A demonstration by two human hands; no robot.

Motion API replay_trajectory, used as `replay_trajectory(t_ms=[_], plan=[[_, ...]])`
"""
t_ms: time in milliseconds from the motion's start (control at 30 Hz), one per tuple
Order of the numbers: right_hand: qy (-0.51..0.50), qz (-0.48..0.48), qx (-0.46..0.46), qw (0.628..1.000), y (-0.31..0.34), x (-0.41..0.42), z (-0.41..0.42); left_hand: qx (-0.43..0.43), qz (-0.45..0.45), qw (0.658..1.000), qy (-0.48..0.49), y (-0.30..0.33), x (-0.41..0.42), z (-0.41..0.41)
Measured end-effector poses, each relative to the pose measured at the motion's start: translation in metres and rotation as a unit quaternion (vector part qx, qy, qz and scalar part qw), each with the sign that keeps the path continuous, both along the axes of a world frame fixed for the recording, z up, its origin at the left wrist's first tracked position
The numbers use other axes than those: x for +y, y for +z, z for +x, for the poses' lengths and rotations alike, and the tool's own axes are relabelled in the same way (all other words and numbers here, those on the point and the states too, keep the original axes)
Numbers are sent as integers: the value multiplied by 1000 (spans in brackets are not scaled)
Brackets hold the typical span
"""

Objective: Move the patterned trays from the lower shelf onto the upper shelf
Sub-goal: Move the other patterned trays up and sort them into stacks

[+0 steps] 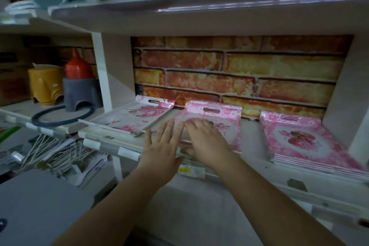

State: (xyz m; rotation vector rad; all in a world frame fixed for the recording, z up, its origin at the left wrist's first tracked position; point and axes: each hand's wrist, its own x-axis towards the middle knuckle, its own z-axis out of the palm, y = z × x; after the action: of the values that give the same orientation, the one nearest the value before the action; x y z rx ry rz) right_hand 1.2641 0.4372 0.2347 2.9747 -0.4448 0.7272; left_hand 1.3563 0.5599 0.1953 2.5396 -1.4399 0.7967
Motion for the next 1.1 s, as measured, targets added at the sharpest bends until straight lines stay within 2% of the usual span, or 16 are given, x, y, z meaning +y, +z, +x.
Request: replay_trajectory(t_ms=[133,367,467,633,867,967,1100], plan=[[-5,-26,0,1000,-6,-18,2,0,10,1000,7,-6,-22,3],[1,-10,0,1000,-18,-47,9,-11,13,1000,10,-18,-49,14],[-3,36,15,999,-28,-58,10,26,14,1000,-2,-36,-58,17],[9,30,11,999,-44,-51,30,77,-2,997,17,-57,-62,28],[12,-31,-32,999,-52,-51,34,73,9,996,45,-59,-61,24],[35,-60,-53,996,-54,-48,29,106,1,993,47,-63,-57,12],[47,-21,-82,995,-53,-43,11,142,10,989,25,-66,-34,-4]])
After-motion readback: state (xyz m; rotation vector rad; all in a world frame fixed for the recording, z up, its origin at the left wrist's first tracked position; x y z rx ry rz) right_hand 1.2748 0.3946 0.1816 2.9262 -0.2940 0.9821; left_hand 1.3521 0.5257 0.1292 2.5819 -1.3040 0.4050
